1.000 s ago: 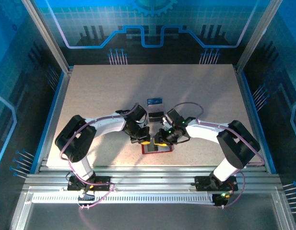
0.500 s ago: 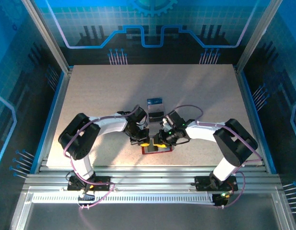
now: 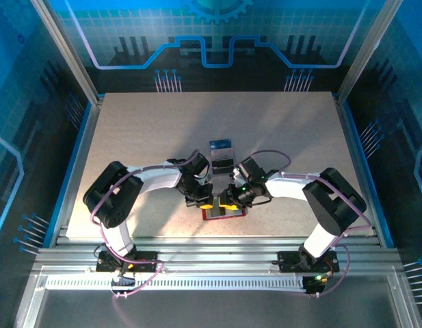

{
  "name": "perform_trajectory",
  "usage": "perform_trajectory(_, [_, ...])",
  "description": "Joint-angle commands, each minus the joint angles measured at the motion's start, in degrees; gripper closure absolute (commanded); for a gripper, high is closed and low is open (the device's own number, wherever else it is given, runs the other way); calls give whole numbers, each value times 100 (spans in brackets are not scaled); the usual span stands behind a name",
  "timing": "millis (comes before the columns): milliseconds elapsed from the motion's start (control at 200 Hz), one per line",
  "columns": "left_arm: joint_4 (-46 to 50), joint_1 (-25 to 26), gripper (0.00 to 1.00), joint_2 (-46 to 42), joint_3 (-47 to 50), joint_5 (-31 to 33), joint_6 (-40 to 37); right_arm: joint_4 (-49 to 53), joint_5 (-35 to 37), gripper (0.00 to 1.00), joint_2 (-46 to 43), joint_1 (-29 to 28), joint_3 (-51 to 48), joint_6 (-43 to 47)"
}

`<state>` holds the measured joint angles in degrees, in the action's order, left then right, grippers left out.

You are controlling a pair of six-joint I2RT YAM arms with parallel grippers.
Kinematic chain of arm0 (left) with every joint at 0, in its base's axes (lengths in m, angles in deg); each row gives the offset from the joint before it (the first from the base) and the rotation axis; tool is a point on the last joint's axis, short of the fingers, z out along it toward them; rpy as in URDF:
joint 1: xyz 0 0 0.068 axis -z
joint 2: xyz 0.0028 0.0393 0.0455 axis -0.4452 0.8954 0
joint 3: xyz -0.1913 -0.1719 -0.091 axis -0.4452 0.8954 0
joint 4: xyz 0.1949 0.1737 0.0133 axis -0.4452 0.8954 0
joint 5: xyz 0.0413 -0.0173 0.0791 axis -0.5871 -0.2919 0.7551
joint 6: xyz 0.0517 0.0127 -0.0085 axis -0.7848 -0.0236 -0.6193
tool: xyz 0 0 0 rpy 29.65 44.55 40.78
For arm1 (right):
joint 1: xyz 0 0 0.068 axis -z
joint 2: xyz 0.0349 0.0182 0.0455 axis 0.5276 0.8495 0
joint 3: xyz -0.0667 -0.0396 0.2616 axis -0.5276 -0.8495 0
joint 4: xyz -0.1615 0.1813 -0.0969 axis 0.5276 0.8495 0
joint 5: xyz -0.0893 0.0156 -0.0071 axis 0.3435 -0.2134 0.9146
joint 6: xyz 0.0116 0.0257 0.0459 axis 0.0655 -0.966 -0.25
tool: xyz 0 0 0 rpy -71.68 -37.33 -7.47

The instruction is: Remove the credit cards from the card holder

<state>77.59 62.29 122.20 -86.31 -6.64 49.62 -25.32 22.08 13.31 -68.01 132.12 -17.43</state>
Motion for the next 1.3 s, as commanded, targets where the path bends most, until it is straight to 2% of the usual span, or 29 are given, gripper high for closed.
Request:
perform_trajectory(0, [329,26,100,91,250,235,-70,-50,-222,68,150,39,-71,80])
perform_trajectory(525, [329,27,100,62,294,242,-53,-594,-596,72,-236,105,-230,-239])
perform_trajectory(1005, [379,22,100,-48,321,296,-25,-735,-580,89,-245,123,-369,-214])
perform_trajectory(1296, [446,27,100,-91,325,357,-38,-437,-482,100,-522,247,-475,-78])
